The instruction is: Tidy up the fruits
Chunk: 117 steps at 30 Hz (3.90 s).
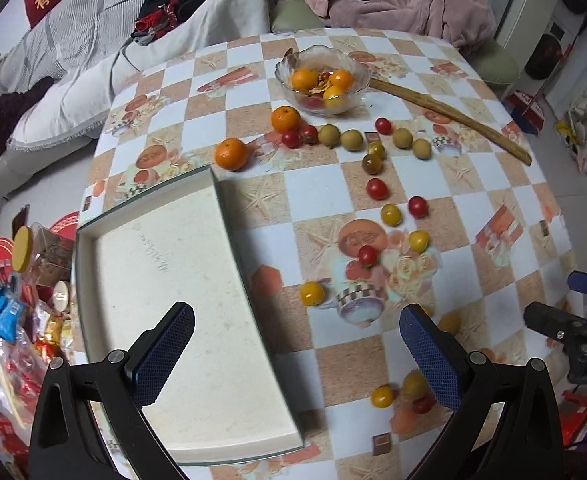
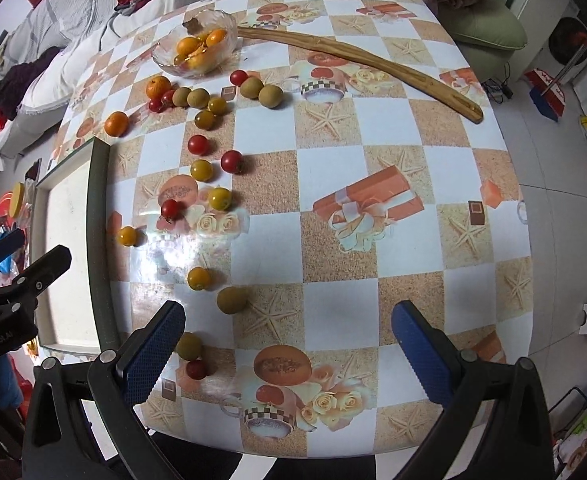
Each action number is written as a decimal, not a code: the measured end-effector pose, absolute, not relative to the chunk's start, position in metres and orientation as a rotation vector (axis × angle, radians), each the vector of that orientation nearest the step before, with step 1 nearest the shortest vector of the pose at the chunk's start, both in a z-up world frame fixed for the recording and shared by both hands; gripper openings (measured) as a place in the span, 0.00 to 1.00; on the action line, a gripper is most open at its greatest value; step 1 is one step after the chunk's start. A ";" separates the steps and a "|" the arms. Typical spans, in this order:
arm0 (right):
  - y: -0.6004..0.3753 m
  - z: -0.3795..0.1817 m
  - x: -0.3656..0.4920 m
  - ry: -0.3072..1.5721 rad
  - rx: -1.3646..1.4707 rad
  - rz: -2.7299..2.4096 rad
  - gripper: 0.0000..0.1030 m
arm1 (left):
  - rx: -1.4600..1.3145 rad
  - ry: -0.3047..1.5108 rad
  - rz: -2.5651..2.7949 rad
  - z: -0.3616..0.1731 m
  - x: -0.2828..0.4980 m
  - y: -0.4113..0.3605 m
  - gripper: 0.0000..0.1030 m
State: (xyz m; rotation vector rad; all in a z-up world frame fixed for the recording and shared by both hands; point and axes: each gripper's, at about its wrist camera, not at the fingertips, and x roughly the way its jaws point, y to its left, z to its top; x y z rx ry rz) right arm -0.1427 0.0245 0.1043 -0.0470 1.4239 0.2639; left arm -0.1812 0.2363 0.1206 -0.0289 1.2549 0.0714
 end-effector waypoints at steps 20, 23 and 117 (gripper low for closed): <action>0.033 0.105 -0.134 1.443 -0.071 0.282 1.00 | -0.024 1.279 0.059 0.109 -0.171 0.228 1.00; 0.033 0.102 -0.134 1.451 -0.073 0.281 1.00 | -0.019 1.283 0.049 0.105 -0.170 0.227 1.00; 0.192 0.099 -0.124 1.435 -0.157 0.687 0.23 | -0.266 1.241 0.132 0.081 -0.217 0.343 0.22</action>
